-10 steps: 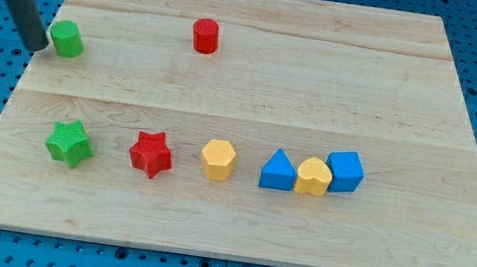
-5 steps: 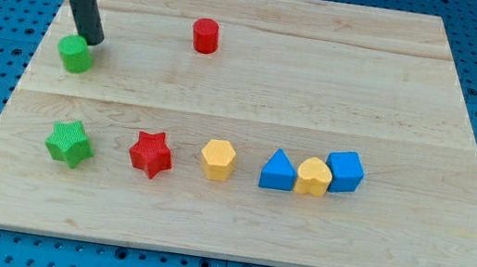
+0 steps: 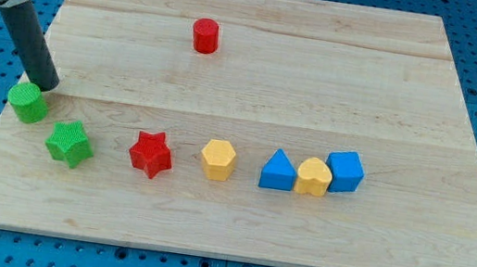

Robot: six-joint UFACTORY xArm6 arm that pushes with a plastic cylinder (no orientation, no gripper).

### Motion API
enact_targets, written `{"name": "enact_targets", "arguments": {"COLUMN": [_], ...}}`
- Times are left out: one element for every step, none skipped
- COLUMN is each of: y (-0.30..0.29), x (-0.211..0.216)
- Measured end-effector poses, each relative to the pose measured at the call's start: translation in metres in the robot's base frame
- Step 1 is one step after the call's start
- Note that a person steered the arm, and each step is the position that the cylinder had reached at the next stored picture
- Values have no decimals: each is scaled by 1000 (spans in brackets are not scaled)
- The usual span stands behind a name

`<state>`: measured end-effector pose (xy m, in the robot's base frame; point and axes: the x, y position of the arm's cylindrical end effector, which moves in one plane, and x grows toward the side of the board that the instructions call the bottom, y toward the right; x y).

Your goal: Put the green circle left to the green star

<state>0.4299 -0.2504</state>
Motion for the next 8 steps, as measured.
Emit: {"name": "enact_targets", "arguments": {"y": [-33,-34,-36,-10,-10,-12,-11,5], "x": [-10,17,7,0,40,57,56,-15]}}
